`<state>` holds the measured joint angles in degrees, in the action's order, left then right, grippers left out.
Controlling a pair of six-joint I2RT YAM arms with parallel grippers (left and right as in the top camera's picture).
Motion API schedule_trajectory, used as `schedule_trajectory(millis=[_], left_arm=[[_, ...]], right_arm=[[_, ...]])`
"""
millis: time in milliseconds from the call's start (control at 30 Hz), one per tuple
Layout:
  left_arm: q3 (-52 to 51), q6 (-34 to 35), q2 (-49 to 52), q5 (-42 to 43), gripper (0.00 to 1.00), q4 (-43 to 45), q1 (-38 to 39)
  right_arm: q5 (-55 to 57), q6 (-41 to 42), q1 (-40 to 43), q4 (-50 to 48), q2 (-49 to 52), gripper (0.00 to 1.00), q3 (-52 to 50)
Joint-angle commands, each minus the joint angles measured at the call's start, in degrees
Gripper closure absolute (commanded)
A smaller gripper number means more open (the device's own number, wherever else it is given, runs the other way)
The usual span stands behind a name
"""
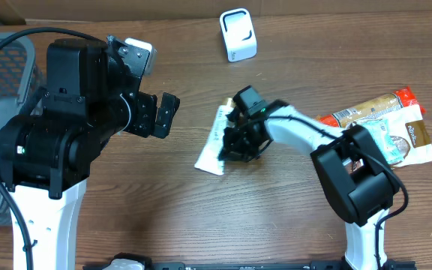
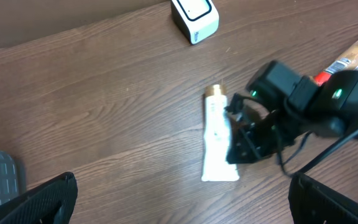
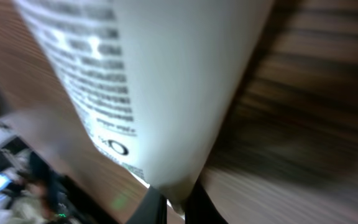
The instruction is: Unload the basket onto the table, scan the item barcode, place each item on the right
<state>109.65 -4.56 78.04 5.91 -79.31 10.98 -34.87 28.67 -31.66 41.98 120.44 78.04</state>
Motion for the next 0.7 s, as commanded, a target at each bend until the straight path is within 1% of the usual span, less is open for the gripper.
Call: schedule_trajectory(millis=[0,67,133,200,267,333,400,433,500,567,667], left_arm=[[0.00,0.72,0.44,-0.13,0.00,0.02,-0.09],[0.00,0.72,0.44,-0.13,0.00,0.02,-0.09],[0.00,0.72,0.44,-0.13,0.00,0.02,-0.09],[0.00,0.72,0.44,-0.13,0.00,0.02,-0.09],[0.00,0.72,0.44,-0.13,0.00,0.02,-0.09],[0.00,0.72,0.44,-0.13,0.00,0.02,-0.09],[0.00,0.72,0.44,-0.13,0.00,0.02,-0.09],[0.00,0.72,0.44,-0.13,0.00,0.02,-0.09],[0.00,0.72,0.44,-0.13,0.00,0.02,-0.09],[0.00,0.72,0.44,-0.13,0.00,0.00,-0.09],[0.00,0.72,0.44,-0.13,0.00,0.02,-0.09]], right_arm=[[13.31,-16.04,1.75,7.67,2.34,0.96,3.58],[16.48,-20.46,1.75,9.18,2.34,0.96,4.57],[16.85,-24.04,1.75,8.68,2.34,0.93,4.59],[16.83,-25.68,2.08,8.00,2.34,0.87,4.59],[16.81,-25.70,2.51,7.41,2.34,0.80,4.59],[16.57,-24.50,3.43,7.15,2.34,0.70,4.59],[15.50,-22.56,4.48,6.75,2.34,0.65,4.59],[13.94,-22.45,5.07,6.54,2.34,0.59,4.57],[10.10,-22.43,6.14,6.10,2.34,0.45,4.52],[6.97,-20.06,6.95,5.33,2.36,0.38,4.50],[2.82,-17.84,7.17,3.15,2.36,0.33,3.82]])
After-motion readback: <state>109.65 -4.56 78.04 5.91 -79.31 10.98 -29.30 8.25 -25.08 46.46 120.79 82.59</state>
